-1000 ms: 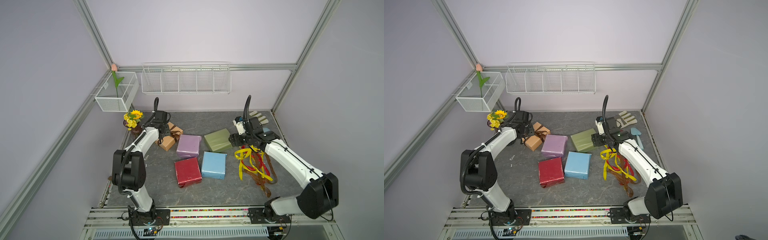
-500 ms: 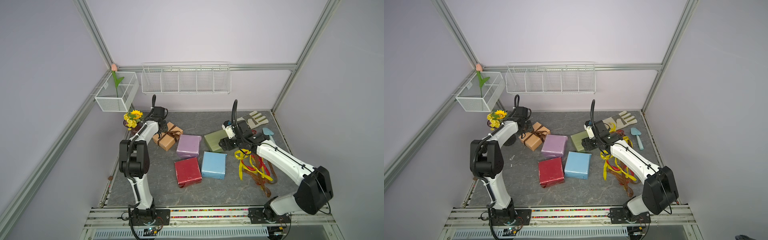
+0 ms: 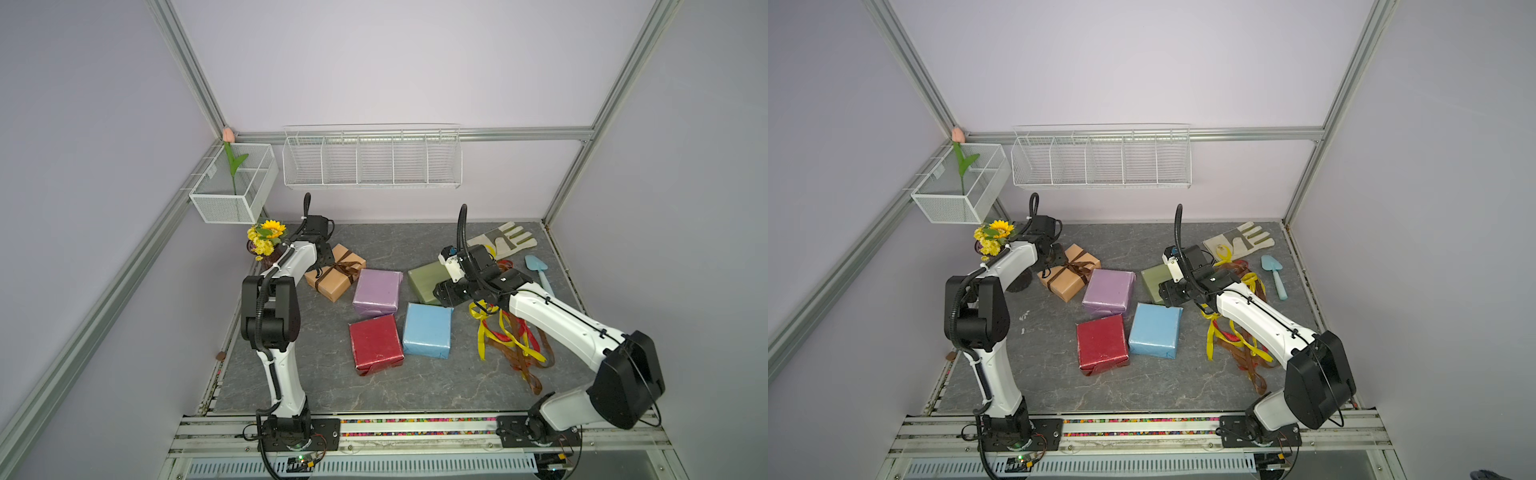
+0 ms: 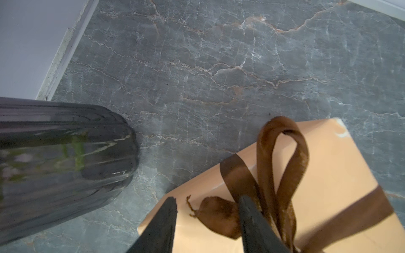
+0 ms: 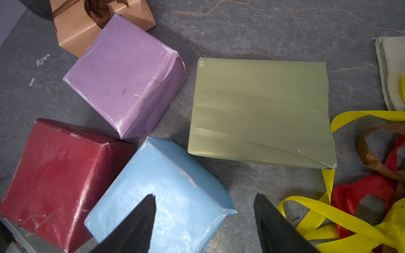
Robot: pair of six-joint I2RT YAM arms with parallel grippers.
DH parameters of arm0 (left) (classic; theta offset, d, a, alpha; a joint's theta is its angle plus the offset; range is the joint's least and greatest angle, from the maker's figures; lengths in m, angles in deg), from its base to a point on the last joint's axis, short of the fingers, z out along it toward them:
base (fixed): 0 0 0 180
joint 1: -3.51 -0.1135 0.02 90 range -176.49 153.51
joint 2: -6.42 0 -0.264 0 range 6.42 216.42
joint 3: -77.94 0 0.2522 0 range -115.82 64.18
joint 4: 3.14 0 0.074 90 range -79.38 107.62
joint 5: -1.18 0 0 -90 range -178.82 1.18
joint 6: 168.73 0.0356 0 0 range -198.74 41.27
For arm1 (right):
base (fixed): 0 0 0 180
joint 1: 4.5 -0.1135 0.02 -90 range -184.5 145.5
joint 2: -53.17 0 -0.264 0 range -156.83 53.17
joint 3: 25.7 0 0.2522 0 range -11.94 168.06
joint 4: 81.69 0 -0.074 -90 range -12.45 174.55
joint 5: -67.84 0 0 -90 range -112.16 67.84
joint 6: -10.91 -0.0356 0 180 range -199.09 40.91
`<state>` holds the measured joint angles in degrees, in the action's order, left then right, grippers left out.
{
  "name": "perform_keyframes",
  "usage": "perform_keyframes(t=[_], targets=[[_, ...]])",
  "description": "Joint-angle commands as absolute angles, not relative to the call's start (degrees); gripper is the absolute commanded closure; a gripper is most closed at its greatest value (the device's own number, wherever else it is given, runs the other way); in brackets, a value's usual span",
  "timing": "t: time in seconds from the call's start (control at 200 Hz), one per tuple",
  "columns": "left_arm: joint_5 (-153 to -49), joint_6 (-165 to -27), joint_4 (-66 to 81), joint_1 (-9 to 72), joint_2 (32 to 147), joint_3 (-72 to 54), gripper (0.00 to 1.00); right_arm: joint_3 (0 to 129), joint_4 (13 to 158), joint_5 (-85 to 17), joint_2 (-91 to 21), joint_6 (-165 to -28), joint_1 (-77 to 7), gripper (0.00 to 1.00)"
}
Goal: Untie the ribbon bows on the gift boxes
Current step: Move the gift box to the center of the board.
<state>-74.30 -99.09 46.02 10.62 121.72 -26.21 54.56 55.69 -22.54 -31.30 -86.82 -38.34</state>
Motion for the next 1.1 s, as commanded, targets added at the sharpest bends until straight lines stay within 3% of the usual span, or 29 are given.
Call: perform_keyframes(t=[0.0,0.4,0.74,0.98,1.095], targets=[[-75.0,-99.3,46.1,10.1,123.4,-27.6,0.55,53.5,56.5,-21.8,-32.1,-87.7,-39.0,0.27],[-79.2,-99.5,45.1,10.1,120.9,-24.1,0.59,54.0,56.5,-21.4,-33.7,-87.8,-40.0,0.27],[-79.4,-99.2,45.3,10.1,119.7,-23.6,0.77,54.1,56.7,-21.0,-34.8,-87.7,-40.7,0.27],[-79.5,-99.2,46.0,10.1,118.0,-23.4,1.0,54.2,56.7,-20.7,-35.1,-87.9,-41.1,0.27],[-79.6,-99.3,46.3,10.1,116.2,-22.6,1.0,54.3,56.9,-20.7,-35.3,-87.9,-41.3,0.27]])
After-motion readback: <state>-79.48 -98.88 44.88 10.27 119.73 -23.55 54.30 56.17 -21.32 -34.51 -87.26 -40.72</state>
